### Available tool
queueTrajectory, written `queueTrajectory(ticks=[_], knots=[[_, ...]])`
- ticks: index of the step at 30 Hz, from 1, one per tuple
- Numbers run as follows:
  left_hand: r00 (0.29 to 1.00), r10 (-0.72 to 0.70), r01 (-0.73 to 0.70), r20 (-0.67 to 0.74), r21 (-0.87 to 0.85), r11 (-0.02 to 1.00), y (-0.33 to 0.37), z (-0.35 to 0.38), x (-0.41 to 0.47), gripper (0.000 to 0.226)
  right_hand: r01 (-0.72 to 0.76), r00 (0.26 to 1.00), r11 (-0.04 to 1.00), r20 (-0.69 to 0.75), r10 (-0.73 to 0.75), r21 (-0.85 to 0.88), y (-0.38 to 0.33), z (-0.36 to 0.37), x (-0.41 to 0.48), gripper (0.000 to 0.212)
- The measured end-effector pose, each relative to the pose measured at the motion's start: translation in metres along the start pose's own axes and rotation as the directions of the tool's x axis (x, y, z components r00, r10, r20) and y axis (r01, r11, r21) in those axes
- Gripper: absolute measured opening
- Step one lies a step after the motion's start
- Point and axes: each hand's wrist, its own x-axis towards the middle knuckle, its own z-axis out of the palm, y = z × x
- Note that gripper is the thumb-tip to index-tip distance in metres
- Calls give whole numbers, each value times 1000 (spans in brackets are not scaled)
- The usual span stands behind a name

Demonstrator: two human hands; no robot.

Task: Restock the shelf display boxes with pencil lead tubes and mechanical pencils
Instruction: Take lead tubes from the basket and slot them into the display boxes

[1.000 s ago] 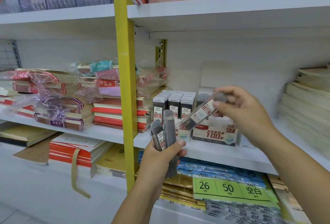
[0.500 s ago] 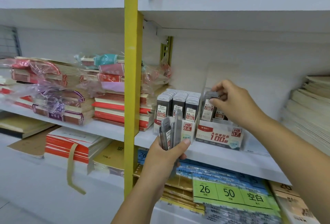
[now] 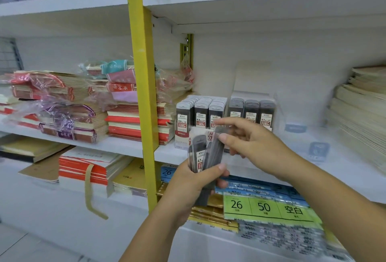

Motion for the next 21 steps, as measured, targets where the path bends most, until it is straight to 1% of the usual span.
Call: queueTrajectory(ticks=[3, 6, 8, 10, 11, 12, 13, 15, 17, 21], knots=[[998, -8, 5, 57, 50, 999, 0, 0, -4, 35, -5, 1000, 992, -12, 7, 123, -1, -1, -6, 26], [996, -5, 1, 86, 55, 998, 1, -1, -7, 51, -14, 1000, 968, -21, 20, 249, 3, -11, -10, 22], [998, -1, -4, 59, 77, 997, 1, -2, -7, 57, 4, 999, 958, -53, 12, 288, 4, -17, -12, 16], [1000, 8, -10, 13, 106, 994, -2, -4, -5, 61, 10, 995, 953, -97, 20, 302, 4, -21, -14, 20], [1000, 10, -9, -6, 116, 993, -3, -5, -4, 61, 1, 992, 958, -119, 35, 287, 5, -23, -14, 21], [1000, 6, -3, -25, 117, 993, -4, -5, -3, 55, -13, 990, 963, -134, 50, 268, 6, -25, -14, 18], [999, 1, 4, -45, 106, 994, -5, -6, -1, 46, -28, 989, 968, -134, 63, 249, 8, -27, -14, 18], [998, -3, 8, -67, 81, 997, -6, -6, 0, 31, -55, 990, 970, -112, 83, 238, 10, -29, -14, 25], [997, 7, 0, -77, 85, 996, -7, -7, 2, 28, -60, 989, 960, -115, 95, 274, 11, -29, -14, 29], [996, 18, -12, -83, 71, 997, -6, -5, 2, 29, -69, 984, 931, -130, 123, 359, 12, -28, -10, 28]])
